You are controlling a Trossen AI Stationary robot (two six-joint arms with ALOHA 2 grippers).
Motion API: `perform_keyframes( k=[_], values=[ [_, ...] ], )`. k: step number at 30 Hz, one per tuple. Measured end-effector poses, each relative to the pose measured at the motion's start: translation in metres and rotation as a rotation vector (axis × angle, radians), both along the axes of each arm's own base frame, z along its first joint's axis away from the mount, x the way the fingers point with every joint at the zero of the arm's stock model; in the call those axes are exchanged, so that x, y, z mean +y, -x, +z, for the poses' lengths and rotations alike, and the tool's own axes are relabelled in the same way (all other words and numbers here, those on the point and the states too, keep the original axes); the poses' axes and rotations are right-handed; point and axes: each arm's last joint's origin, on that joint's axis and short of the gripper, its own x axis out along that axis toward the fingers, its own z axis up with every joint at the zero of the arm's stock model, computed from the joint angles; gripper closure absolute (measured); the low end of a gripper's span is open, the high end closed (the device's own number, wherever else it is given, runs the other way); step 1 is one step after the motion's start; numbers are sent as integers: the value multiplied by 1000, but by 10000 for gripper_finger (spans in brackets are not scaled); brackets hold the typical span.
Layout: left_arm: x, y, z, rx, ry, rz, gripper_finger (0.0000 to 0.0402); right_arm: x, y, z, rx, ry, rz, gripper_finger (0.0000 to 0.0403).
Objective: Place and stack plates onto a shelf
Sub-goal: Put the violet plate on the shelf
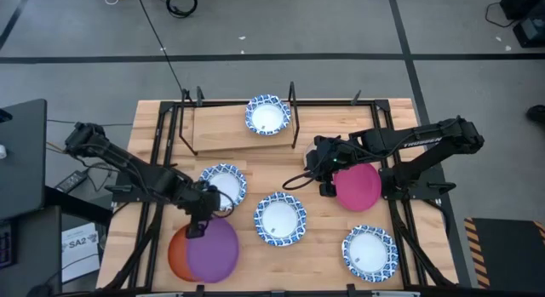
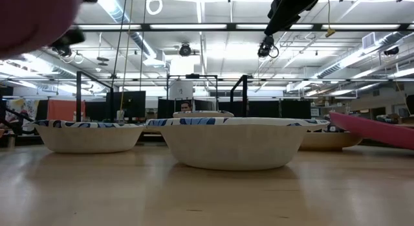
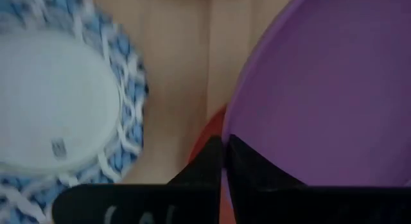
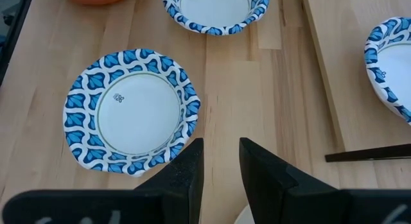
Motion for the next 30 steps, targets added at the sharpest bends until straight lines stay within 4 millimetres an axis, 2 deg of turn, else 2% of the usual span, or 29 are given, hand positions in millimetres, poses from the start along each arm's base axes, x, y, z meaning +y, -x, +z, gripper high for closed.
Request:
perform_keyframes(
  k=[9,17,24,30],
  values=[
    [40,-22,64,-162,-54,17,386,0,0,0,0,1,-1,298],
    [98,-24,107,-244,-166,98,386,0,0,0,0,1,-1,298],
    [158,-14,122,-266,-305,205,386,0,0,0,0,1,-1,298],
    [215,2,117,-196,-394,378,386,0,0,0,0,1,-1,298]
  ],
)
